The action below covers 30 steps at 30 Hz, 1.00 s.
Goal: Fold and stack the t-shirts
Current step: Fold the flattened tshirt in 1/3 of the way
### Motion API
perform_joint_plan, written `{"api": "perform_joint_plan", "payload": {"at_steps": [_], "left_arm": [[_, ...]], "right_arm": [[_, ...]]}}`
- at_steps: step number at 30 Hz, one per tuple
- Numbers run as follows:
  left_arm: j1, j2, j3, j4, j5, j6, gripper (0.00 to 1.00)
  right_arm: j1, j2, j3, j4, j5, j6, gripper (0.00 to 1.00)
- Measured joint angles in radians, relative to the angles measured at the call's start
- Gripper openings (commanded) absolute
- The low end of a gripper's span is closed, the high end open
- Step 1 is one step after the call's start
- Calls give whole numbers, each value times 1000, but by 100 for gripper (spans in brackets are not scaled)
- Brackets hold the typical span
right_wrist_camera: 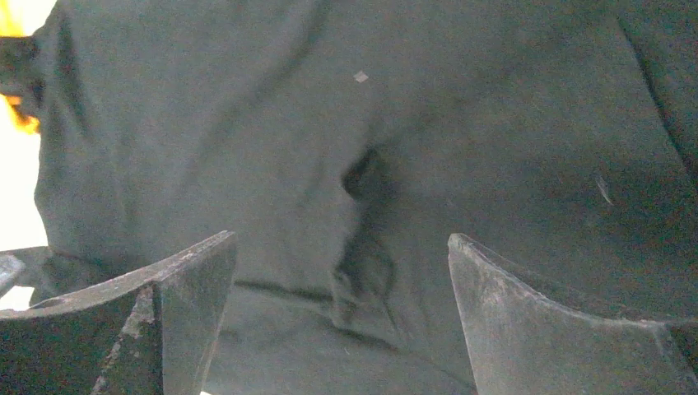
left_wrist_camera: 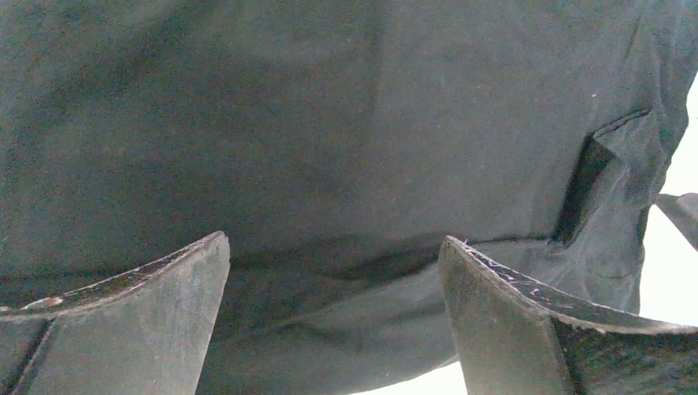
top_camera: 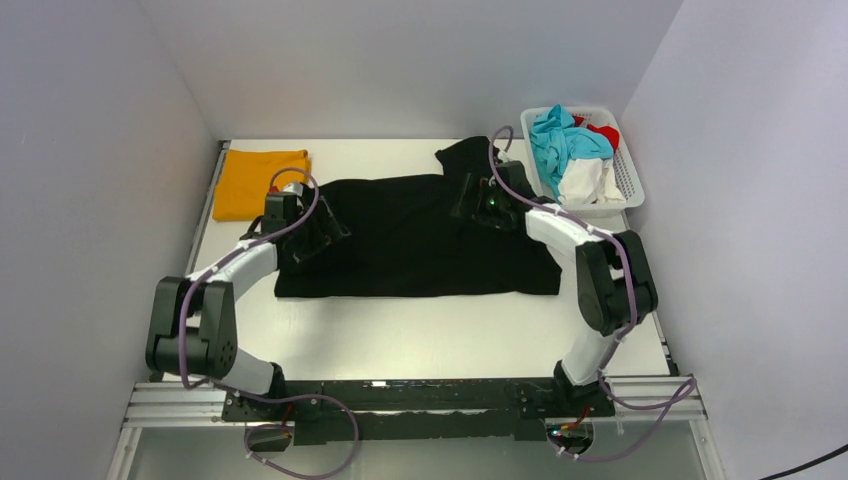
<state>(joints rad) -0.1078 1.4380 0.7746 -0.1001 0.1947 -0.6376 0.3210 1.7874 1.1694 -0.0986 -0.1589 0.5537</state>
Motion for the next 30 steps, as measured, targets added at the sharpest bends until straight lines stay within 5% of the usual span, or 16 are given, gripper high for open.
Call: {"api": "perform_joint_plan", "payload": {"at_steps": [13,20,30], "left_arm": [[1,185,34,89,40,2,99],[-1,85,-83,136,24,2,99],[-57,-222,-317,55,24,-36,99]], "right_arm": [[-8,-144,-328,49,93,6,100],[-9,-307,-493,56,87,17,100],[-9,-600,-648,-200,60,27,100]]}}
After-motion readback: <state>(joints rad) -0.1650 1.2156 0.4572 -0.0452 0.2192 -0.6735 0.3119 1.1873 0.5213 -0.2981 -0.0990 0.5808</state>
